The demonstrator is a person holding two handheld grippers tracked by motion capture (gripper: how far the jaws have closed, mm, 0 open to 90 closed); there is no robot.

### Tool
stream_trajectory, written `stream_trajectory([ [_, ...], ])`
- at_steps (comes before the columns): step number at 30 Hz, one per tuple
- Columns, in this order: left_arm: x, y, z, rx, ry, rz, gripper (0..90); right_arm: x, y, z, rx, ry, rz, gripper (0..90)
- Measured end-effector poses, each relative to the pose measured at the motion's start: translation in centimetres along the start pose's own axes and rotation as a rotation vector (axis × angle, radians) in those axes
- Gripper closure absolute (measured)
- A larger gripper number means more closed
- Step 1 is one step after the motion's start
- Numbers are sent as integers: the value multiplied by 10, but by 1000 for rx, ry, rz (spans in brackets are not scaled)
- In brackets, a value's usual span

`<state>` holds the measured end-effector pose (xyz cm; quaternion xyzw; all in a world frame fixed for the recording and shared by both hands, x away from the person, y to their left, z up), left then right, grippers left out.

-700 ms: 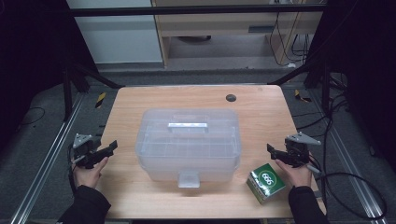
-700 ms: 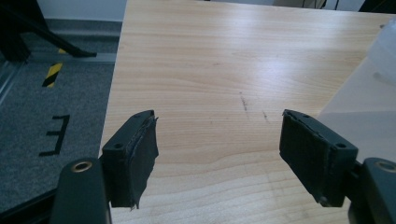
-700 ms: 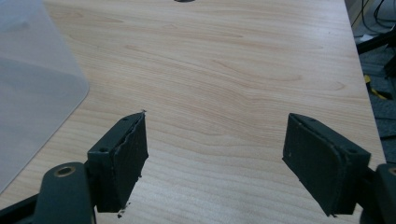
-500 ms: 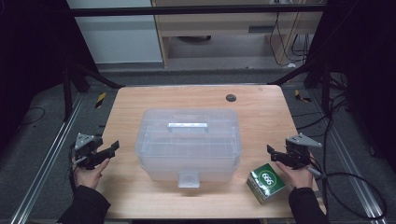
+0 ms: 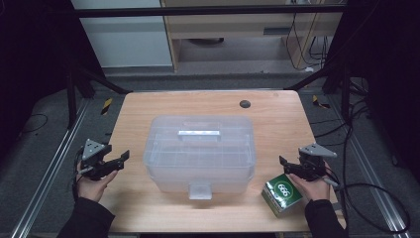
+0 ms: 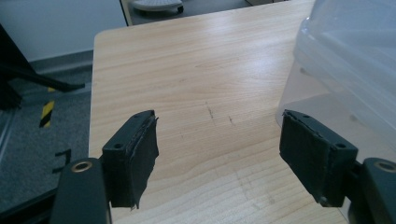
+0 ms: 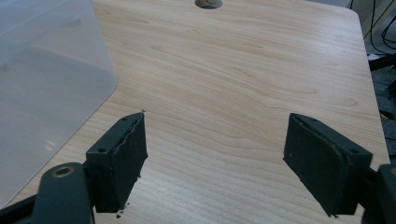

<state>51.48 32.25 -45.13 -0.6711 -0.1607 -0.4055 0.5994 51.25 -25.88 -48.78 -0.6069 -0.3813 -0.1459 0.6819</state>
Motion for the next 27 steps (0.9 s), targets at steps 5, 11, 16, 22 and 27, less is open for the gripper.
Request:
stream_trajectory([
  [5, 7, -3, -6, -10, 48, -2, 254, 0, -1, 0, -3, -6, 6, 215],
  [11, 19, -14, -13, -14, 110, -23, 219, -1, 0, 0, -6, -13, 18, 209],
  [16, 26, -23, -10, -11, 118, -46, 204, -1, 0, 0, -10, -11, 22, 207],
  [22, 40, -42, -6, -7, 136, -83, 199, -2, 1, 1, -14, -10, 35, 198],
  [27, 49, -53, -10, 9, 154, -109, 202, -2, 0, 1, -11, -7, 29, 199],
])
Point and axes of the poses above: each handheld gripper's, and its own axes: y roughly forward along the jaws, x roughly out of its top, z roughly to its left, the point moved 6 cm from there along y, roughly forward along the jaws, and after that the axes turned 13 degrees about z, right-handed, at the moved point
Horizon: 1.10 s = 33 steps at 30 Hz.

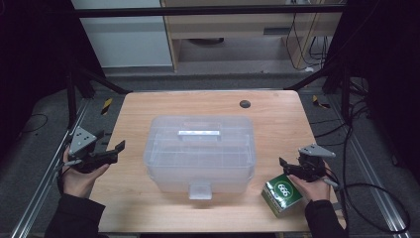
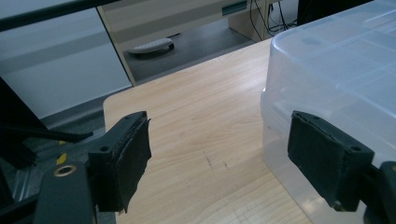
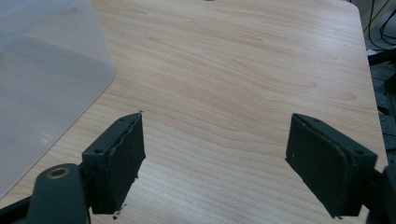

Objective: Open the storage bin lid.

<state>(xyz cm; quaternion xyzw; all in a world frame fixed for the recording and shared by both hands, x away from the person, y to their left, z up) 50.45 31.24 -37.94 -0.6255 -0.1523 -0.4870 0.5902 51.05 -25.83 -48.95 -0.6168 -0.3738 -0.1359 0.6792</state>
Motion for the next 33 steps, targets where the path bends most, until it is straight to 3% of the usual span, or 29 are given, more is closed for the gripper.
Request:
stream_trajectory([
  [14, 32, 0, -23, 14, 150, 9, 200, -1, 0, 1, 0, -10, 7, 196],
  [33, 61, -13, -41, 31, 276, 13, 222, -2, 1, 1, 0, -16, 14, 195],
])
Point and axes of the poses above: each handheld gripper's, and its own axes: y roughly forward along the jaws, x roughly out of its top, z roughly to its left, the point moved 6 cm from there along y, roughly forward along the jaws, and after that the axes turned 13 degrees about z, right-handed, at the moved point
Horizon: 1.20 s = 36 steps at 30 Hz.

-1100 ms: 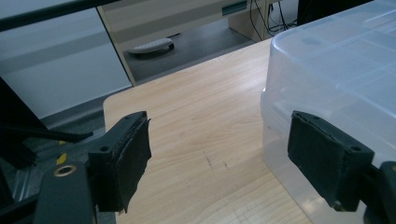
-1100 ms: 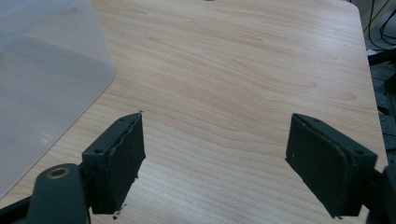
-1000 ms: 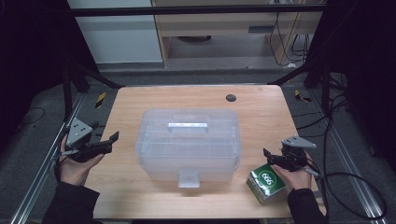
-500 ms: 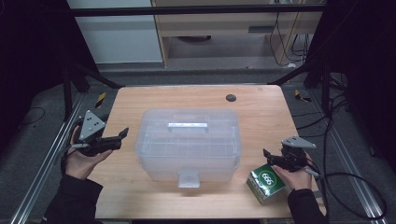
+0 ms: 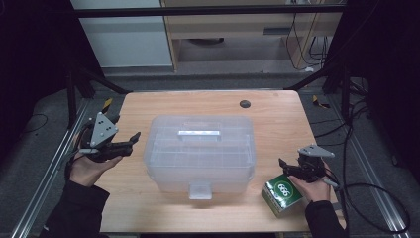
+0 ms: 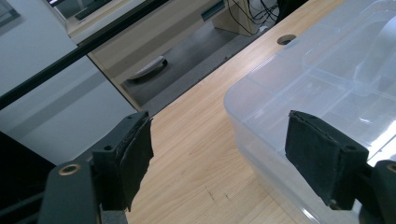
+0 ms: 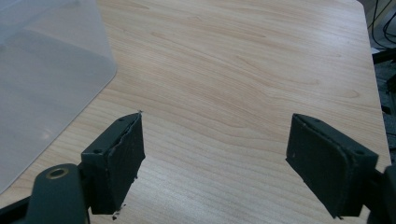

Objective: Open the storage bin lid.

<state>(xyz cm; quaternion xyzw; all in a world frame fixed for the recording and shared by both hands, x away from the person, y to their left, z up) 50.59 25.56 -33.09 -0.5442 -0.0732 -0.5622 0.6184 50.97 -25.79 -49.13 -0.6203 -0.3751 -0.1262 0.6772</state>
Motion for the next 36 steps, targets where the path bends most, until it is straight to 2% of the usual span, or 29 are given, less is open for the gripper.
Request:
stream_trajectory([
  [12, 15, 0, -12, -6, 78, 10, 223, -1, 1, 1, 5, -1, 10, 193],
  [15, 18, 0, -16, -5, 109, 20, 223, -1, 1, 1, 5, -3, 12, 194],
  [18, 21, 1, -18, -4, 120, 20, 224, -1, 2, 1, 4, -6, 14, 194],
  [21, 25, 0, -21, -2, 155, 31, 226, -1, 2, 1, 5, -7, 14, 193],
  [26, 30, 0, -26, -10, 172, 28, 225, -1, 2, 1, 7, -7, 15, 193],
  [36, 39, 1, -35, -10, 233, 46, 233, -1, 2, 2, 9, -8, 19, 195],
])
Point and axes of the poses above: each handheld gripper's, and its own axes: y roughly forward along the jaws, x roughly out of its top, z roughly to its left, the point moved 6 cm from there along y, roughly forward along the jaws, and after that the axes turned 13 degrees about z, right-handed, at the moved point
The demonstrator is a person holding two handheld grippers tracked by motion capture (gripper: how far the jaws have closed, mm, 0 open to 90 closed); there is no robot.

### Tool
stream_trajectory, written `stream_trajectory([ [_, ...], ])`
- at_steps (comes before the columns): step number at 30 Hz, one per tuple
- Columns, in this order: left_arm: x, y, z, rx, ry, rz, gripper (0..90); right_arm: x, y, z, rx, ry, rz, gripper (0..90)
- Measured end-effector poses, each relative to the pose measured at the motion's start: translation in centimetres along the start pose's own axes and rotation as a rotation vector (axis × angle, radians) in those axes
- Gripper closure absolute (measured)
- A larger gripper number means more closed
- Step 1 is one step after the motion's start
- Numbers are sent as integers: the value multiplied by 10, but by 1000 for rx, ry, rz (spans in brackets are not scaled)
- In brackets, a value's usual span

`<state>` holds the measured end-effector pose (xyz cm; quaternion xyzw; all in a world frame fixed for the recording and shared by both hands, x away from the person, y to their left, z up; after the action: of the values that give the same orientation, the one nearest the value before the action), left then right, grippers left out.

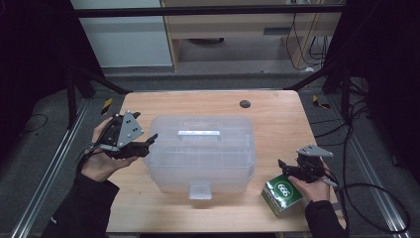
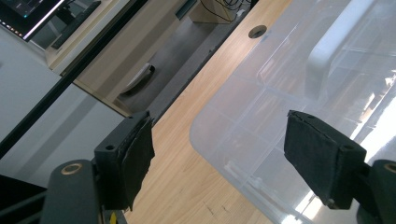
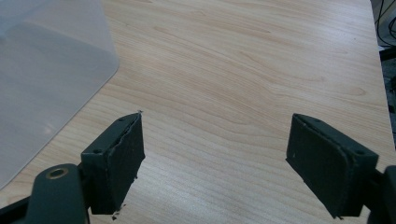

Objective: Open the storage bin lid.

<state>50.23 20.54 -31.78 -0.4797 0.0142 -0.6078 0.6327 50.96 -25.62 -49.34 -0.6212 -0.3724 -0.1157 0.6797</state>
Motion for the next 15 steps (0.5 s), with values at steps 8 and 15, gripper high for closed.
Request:
stream_trajectory([
  [8, 9, 1, -8, -11, 61, 16, 242, 0, 0, 0, 0, -2, 2, 196],
  [15, 14, 2, -18, -34, 89, 46, 245, 0, 0, 0, 0, -2, 3, 197],
])
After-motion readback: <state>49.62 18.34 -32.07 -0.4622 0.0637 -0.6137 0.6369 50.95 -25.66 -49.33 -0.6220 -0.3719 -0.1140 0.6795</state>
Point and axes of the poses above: each handheld gripper's, and its own axes: y roughly forward along the jaws, x roughly out of its top, z roughly to its left, the point moved 6 cm from there along y, roughly forward along the jaws, and after that the axes turned 13 degrees about z, right-handed, at the moved point
